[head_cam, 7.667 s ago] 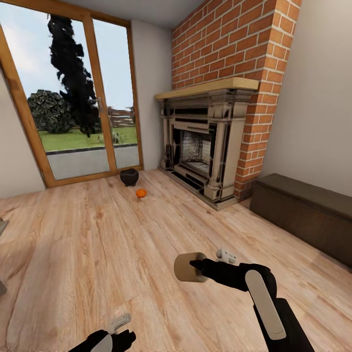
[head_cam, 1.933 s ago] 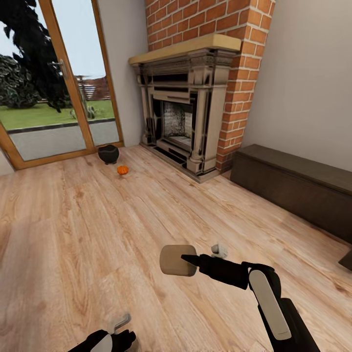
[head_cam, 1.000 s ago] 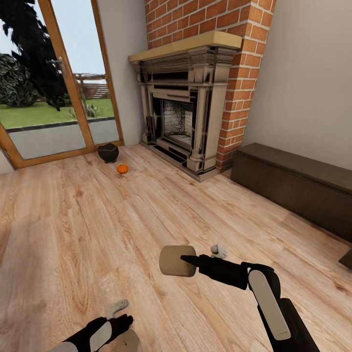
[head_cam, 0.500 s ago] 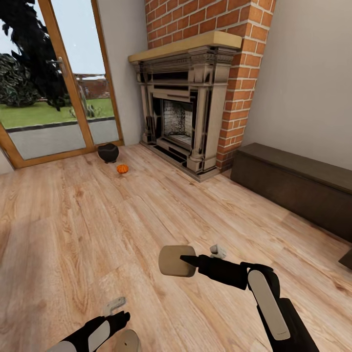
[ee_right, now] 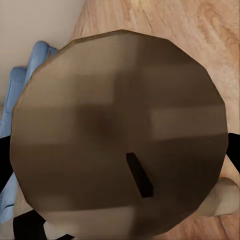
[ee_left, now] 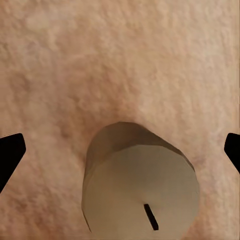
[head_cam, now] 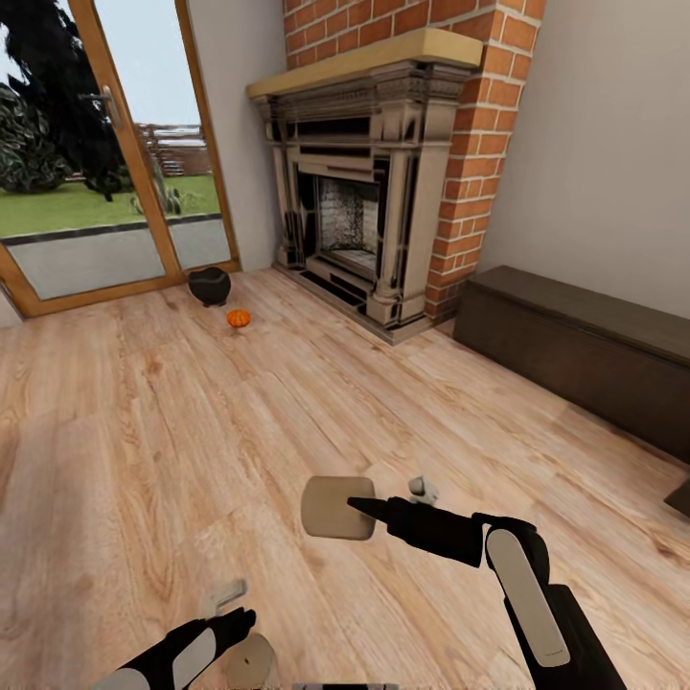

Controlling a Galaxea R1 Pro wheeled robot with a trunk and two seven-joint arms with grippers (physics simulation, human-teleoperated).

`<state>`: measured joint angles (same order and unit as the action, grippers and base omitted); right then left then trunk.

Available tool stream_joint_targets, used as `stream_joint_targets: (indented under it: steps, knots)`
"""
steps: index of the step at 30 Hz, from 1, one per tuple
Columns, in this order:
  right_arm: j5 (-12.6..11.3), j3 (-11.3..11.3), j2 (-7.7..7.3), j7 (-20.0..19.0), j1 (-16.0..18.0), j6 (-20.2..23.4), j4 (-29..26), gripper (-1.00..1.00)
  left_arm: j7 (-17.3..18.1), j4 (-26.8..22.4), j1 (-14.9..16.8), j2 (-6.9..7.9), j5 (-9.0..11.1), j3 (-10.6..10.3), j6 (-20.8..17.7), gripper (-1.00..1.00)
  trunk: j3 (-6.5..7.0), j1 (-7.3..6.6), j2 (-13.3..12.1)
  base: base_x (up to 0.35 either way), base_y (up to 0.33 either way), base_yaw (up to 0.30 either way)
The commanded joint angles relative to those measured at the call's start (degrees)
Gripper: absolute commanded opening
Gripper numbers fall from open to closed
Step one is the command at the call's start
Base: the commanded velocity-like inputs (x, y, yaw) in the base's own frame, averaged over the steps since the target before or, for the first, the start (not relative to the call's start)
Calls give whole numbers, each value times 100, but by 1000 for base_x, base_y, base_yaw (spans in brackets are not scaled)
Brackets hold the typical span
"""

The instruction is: Place each of the two pumpkins and all three candles from the living room inside a cabinet in the living room (use any cabinet), then make sure every cabinet is closed, and position the cauldron so it is next to a table in the living room.

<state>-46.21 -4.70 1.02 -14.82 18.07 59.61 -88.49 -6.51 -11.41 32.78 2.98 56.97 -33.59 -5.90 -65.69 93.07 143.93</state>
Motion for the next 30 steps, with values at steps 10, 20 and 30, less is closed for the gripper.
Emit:
stream_joint_targets:
  steps: [10,20,30]
  knots:
    - [42,-3,3,-82,7,32,-4,-100,-43,-250,34,-41,20,-53,98,100,-227,24,16,0,0,0]
    - [42,-4,3,-73,12,25,-2,-100,-35,-223,27,-104,22,-179,210,100,-448,50,29,0,0,0]
    - [42,-4,3,-73,12,24,-2,-100,-35,-213,26,-105,25,-177,212,100,-670,76,42,0,0,0]
